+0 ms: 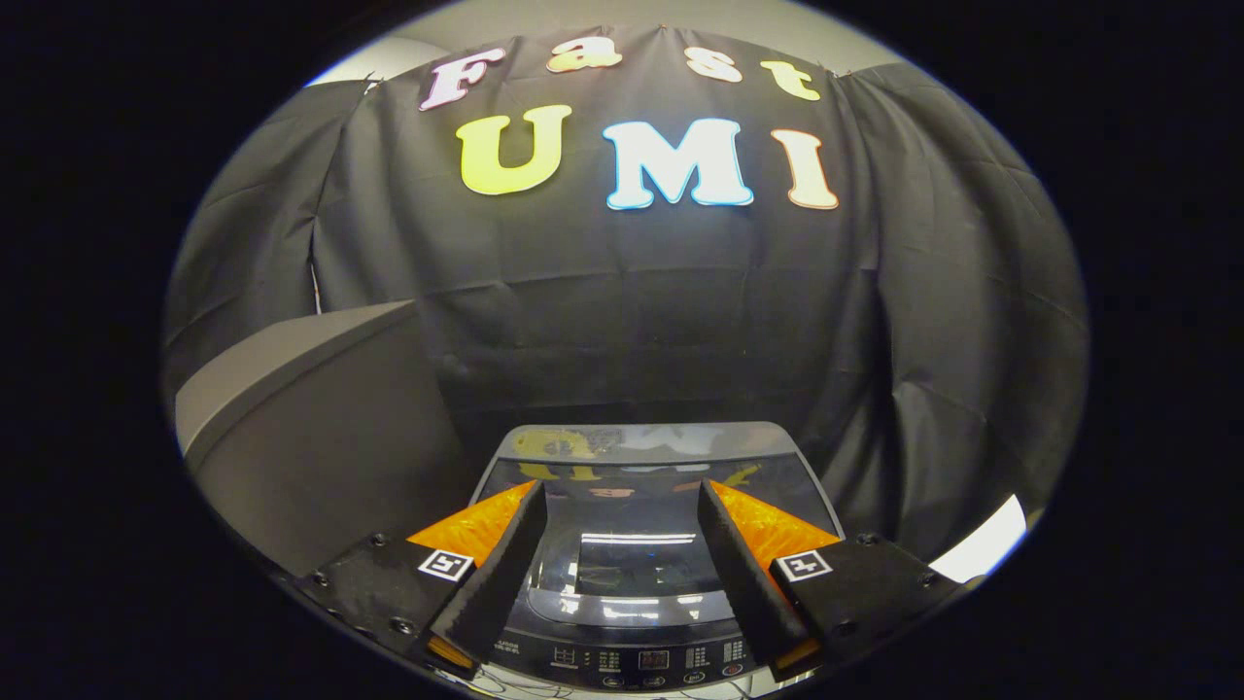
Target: Put the clothes into the washing machine and then close the washing machine lid.
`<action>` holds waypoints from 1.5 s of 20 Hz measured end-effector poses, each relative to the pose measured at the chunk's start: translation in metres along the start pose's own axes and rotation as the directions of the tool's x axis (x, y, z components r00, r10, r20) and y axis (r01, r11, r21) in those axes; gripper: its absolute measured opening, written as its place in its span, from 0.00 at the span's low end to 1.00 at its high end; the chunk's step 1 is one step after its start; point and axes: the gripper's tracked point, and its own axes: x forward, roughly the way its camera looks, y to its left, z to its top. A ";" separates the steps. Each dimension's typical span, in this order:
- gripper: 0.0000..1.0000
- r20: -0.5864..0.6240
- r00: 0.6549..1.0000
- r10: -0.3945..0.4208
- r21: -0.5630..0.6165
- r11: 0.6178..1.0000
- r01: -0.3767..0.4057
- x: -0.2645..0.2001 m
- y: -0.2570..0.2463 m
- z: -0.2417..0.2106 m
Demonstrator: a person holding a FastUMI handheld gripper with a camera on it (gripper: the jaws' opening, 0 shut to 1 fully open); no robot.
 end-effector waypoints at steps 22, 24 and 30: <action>0.97 0.245 0.968 -0.060 0.043 0.998 0.051 -0.217 0.025 0.043; 0.97 0.260 0.963 -0.067 0.047 0.997 0.056 -0.236 0.027 0.040; 0.97 0.311 0.947 -0.082 0.050 0.996 0.070 -0.284 0.033 0.037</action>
